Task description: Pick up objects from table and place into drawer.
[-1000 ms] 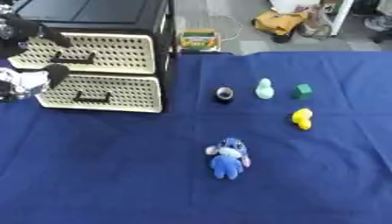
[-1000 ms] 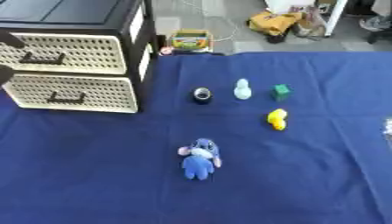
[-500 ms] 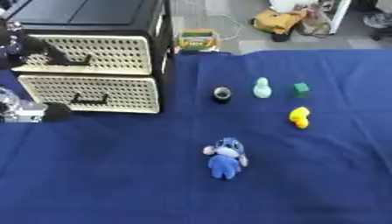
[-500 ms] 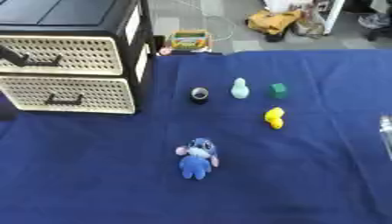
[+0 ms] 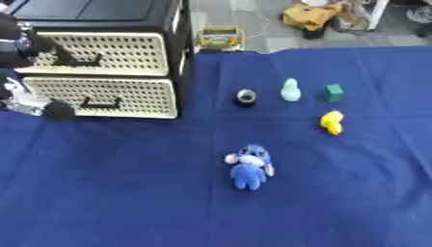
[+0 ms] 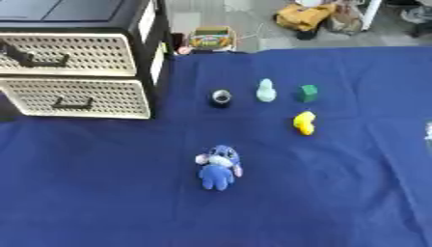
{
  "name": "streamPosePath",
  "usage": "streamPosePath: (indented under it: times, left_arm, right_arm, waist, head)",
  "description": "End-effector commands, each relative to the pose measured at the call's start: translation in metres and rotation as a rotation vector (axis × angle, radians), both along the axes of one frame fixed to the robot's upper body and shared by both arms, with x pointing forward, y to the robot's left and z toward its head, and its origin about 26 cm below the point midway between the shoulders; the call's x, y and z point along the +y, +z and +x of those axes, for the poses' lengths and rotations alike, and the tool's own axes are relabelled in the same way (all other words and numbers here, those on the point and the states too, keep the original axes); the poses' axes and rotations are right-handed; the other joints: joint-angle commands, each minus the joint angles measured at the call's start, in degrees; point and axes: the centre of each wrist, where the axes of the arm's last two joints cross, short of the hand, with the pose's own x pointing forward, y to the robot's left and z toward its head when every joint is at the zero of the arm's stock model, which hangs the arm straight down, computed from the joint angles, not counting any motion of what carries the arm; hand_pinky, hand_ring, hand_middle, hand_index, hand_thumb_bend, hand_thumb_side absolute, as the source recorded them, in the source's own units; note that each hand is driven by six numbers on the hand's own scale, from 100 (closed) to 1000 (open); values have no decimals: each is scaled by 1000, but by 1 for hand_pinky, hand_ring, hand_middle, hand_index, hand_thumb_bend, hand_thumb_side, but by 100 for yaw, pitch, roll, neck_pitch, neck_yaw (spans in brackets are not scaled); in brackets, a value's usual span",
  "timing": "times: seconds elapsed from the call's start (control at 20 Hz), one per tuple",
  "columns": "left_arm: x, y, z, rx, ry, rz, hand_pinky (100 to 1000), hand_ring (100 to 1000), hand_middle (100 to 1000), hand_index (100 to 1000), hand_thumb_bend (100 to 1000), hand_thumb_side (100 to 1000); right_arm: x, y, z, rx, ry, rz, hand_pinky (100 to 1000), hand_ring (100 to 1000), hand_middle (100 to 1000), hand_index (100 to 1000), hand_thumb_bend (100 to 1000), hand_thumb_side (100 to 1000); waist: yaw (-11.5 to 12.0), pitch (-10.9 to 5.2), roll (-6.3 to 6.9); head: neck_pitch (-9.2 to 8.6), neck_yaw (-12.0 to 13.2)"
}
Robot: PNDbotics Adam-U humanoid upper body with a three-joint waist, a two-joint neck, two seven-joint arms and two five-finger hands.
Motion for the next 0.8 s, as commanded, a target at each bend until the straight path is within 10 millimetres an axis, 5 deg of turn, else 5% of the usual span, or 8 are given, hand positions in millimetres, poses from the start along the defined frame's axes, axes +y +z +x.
streamPosePath:
  times: [0.05, 0.8]
  left_arm:
    - [4, 12, 1, -24, 13, 2, 100, 100, 100, 935, 596, 969]
    - [12, 21, 27, -39, 100, -12, 100, 100, 100, 922, 548, 922]
  right_arm:
    - [-2, 9, -4, -26, -11, -34, 563, 594, 553, 769, 280, 955]
    - [-2, 9, -4, -24, -12, -42, 563, 593, 550, 769, 288, 956]
  waist:
    - [13, -111, 8]
    - [-27, -49, 18]
  head:
    - [33, 22]
    - [-130, 51]
